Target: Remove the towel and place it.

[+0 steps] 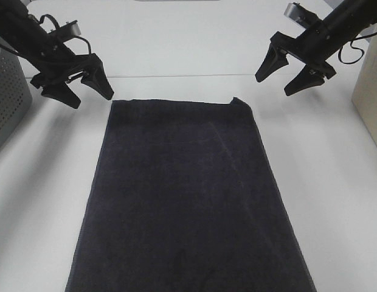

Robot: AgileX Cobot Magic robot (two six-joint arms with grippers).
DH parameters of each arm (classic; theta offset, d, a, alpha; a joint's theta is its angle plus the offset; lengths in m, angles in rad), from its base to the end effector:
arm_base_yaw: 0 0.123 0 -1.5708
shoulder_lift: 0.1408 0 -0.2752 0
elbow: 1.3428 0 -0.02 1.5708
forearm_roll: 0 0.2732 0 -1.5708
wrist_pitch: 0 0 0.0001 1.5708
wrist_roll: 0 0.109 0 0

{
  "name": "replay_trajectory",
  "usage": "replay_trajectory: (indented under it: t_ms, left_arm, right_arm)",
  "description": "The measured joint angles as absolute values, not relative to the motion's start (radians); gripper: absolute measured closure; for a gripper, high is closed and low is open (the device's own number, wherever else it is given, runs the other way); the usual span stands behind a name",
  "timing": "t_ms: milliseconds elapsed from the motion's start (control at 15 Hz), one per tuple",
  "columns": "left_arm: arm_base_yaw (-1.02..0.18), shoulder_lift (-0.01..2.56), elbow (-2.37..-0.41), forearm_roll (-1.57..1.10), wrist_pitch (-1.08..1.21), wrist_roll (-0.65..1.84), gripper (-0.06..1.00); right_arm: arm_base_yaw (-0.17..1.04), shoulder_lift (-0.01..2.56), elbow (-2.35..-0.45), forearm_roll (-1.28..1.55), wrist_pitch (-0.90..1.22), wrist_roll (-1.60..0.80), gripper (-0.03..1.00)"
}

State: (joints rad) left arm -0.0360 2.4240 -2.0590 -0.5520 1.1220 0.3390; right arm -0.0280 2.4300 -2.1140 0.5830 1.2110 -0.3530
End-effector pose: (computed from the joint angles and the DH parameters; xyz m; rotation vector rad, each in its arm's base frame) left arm 0.5191 -0.0703 0.1240 0.2442 2.8055 -0.6997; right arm 0.5215 0.0416 0.1375 -0.2122 2.8057 0.7572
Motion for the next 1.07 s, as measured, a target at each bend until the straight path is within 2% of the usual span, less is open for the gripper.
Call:
replay_trajectory:
  t_ms: [133,333,1067]
  left_arm:
    - [-0.036,2.516,-2.170,-0.570,1.143,0.340,0.09]
    - [-0.036,2.629,-2.303,-0.629,1.153,0.340,0.09]
    - [-0.036,2.675,-2.336,-0.674,1.165,0.340,0.09]
  right_arm:
    - [-0.028,2.499,-2.201,0.586,1.211,-0.353,0.14]
    - [-0.028,2.588,-2.224,0.593,1.212,-0.364,0.14]
    - [-0.020,2.632,-2.233,0.642,1.204,-0.382,0.14]
